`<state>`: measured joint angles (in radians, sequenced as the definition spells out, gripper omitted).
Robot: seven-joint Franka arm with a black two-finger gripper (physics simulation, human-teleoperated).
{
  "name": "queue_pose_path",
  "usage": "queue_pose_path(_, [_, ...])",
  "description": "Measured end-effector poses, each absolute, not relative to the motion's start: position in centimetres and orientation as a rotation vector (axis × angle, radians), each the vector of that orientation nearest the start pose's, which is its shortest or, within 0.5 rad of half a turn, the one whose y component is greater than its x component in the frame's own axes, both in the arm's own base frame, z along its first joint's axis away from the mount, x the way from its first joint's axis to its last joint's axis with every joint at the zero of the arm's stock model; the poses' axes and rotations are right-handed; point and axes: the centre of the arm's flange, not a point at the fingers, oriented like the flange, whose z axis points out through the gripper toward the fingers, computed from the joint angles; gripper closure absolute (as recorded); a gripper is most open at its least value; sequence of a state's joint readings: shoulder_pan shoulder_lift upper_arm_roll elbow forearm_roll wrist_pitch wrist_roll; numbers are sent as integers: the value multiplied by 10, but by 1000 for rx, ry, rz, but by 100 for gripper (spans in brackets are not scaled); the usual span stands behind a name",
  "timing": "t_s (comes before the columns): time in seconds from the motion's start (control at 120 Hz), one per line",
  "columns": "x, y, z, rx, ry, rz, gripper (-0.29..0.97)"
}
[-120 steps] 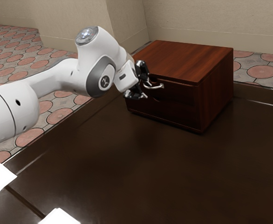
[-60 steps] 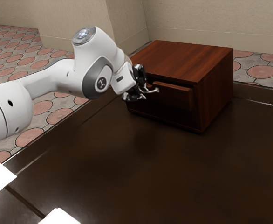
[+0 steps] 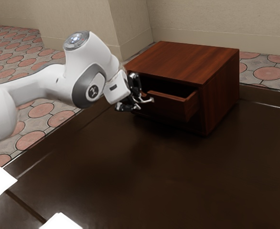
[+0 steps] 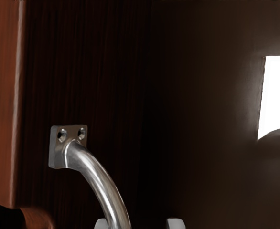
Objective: Pull the drawer handle with one arm to open the drawer
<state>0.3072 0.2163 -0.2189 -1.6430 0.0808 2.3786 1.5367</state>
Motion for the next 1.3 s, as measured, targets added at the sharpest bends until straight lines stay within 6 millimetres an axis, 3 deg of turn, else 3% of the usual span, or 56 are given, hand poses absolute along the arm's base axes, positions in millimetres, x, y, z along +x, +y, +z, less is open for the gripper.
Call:
queue_pose_path(0.433, [617,80,549,-2036,1788,-412,64])
queue_pose_path(0.733, [611,70,550,-2037,1795,-421,65])
queue_pose_path(0.983, [590,61,554,-2039,1795,-418,65])
queue_pose_path(1.3, [566,67,554,-2068,1770,-405,65])
